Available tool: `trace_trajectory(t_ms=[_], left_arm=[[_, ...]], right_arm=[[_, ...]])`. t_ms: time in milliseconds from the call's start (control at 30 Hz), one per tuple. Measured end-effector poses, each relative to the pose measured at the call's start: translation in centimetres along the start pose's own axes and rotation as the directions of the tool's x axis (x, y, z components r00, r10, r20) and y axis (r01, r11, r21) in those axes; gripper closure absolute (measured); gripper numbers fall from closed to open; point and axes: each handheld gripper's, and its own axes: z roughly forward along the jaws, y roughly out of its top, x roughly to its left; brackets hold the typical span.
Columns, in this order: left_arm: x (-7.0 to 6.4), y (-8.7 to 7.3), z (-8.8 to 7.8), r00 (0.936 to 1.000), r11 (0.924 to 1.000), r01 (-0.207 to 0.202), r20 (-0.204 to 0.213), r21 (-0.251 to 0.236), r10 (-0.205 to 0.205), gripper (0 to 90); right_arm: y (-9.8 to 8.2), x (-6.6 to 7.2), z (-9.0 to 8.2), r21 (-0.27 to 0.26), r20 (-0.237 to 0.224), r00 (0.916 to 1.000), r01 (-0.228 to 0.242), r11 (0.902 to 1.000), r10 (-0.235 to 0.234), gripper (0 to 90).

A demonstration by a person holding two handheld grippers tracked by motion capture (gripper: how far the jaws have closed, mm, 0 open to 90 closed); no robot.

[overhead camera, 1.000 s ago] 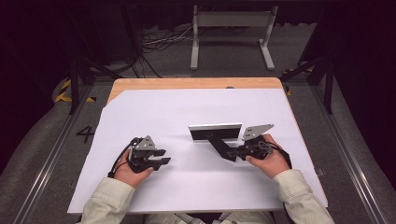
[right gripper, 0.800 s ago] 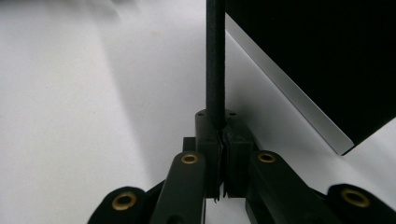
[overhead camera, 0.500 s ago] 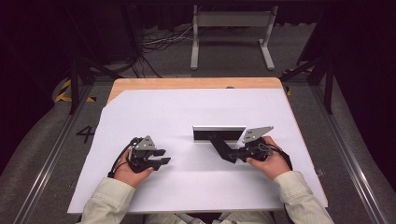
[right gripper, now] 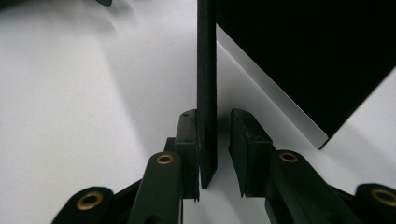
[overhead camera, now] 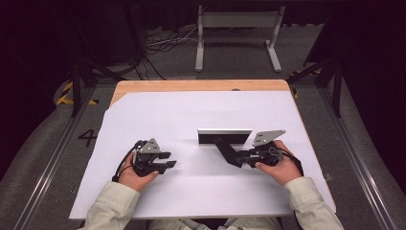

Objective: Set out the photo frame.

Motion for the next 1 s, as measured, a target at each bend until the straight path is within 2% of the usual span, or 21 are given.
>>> trace_trajectory(t_ms=[67, 200, 367, 467, 633, 767, 867, 1000], left_arm=[[0.0, 0.1, 0.1, 1.0, 1.0, 0.003, 0.0, -0.008, -0.003, 57.6], [-0.1, 0.6, 0.3, 0.9999, 0.9996, -0.015, 0.008, -0.025, 0.015, 57.9], [-0.3, 1.6, 0.8, 0.9992, 0.9982, -0.027, 0.027, -0.054, 0.029, 64.5], [-0.2, 2.2, 1.1, 0.9987, 0.9979, -0.006, 0.051, -0.065, 0.009, 69.1], [-0.1, 3.2, 1.7, 0.9986, 0.9963, 0.024, 0.049, -0.082, -0.02, 78.8], [0.4, 4.0, 2.5, 0.9989, 0.995, 0.041, 0.025, -0.091, -0.039, 85.7], [0.9, 4.3, 2.9, 0.9993, 0.9955, 0.035, 0.013, -0.088, -0.034, 89.9], [1.9, 4.7, 4.0, 0.9986, 0.9947, 0.052, 0.014, -0.089, -0.051, 90.0]], right_arm=[[-0.1, 0.0, -0.2, -0.003, 0.005, 1.0, 0.002, 1.0, -0.002, 72.8], [-0.2, 0.1, -0.9, -0.01, 0.014, 0.9999, 0.005, 0.9999, -0.005, 71.1], [-0.6, 0.0, -2.2, -0.023, 0.043, 0.9989, 0.021, 0.9995, -0.02, 72.1], [-0.7, 0.0, -2.7, -0.031, 0.051, 0.9986, 0.019, 0.9993, -0.018, 72.1], [-0.9, -0.2, -3.7, -0.042, 0.069, 0.9975, 0.014, 0.999, -0.011, 73.1], [-1.3, -0.3, -4.5, -0.055, 0.098, 0.9951, 0.009, 0.9984, -0.004, 74.6], [-1.5, -0.4, -4.7, -0.057, 0.106, 0.9944, 0.006, 0.9984, 0.0, 74.8], [-1.8, -0.4, -5.2, -0.062, 0.111, 0.9938, -0.001, 0.9981, 0.008, 74.8]])
